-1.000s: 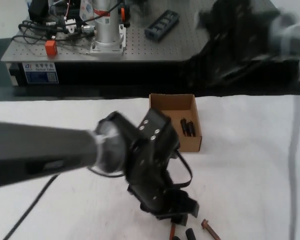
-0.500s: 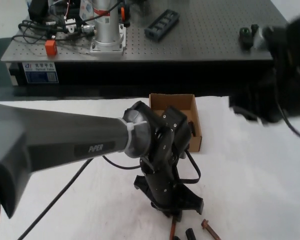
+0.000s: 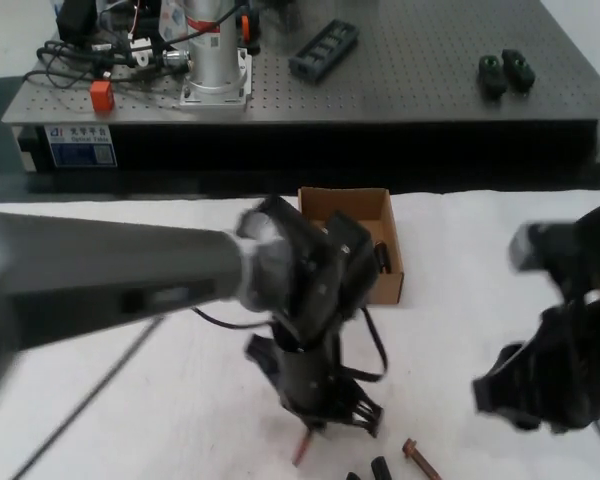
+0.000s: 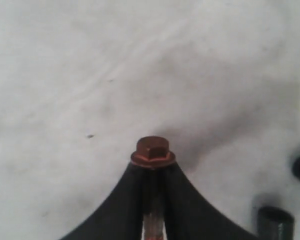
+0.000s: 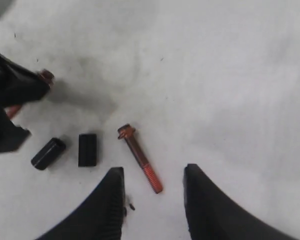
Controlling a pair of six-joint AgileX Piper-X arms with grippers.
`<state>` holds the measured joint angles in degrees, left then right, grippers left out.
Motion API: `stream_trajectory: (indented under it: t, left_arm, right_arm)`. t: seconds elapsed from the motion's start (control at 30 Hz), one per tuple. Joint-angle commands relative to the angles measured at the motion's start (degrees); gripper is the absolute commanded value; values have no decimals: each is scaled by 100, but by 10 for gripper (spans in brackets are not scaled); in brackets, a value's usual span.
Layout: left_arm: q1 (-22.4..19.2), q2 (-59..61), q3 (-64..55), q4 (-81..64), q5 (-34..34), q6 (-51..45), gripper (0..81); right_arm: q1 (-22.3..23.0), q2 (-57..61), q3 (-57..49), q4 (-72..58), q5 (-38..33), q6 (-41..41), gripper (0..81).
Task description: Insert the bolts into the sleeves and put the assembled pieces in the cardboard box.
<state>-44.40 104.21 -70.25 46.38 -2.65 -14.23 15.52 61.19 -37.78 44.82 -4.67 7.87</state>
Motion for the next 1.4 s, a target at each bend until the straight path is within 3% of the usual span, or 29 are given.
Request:
stream_trajectory:
  t: [0.0, 0.23, 0.43, 0.83, 0.9, 1.0, 1.03, 1.2, 1.3, 1.37]
  left_arm:
    - [94, -569, 234, -112, -252, -124, 3]
    - [247, -2606, 1644, -865, -277, -442, 3]
    - [247, -3842, 2175, -1139, -277, -812, 3]
    - [247, -4511, 2302, -1129, -180, -935, 3]
    - [247, -4511, 2302, -1129, -79, -935, 3]
    - [247, -4511, 2302, -1129, -54, -935, 3]
    - [247, -4511, 2302, -1129, 19, -935, 3]
    - [247, -4511, 2380, -1787, 843, -935, 3]
    - [247, -4511, 2717, -3171, 2067, -1147, 3]
    - [247, -4511, 3037, -4117, 2362, -1585, 3]
  right_arm:
    - [184, 214, -15, -107, -47, 0, 289]
    - [975, 1276, -15, -556, -47, 78, 289]
    - [1422, 2124, -195, -999, -10, 248, 289]
    - [1600, 3366, -535, -1377, 762, 249, 288]
    - [1600, 3468, -535, -1459, 761, 249, 256]
    - [1600, 3512, -535, -1483, 761, 241, 96]
    - [1600, 3495, -535, -1443, 761, 197, 14]
    - [1579, 3036, -499, -1191, 417, 97, 29]
    - [1579, 2105, -217, -1220, -211, 107, 29]
    - [1591, 1214, 138, -1327, -551, 290, 29]
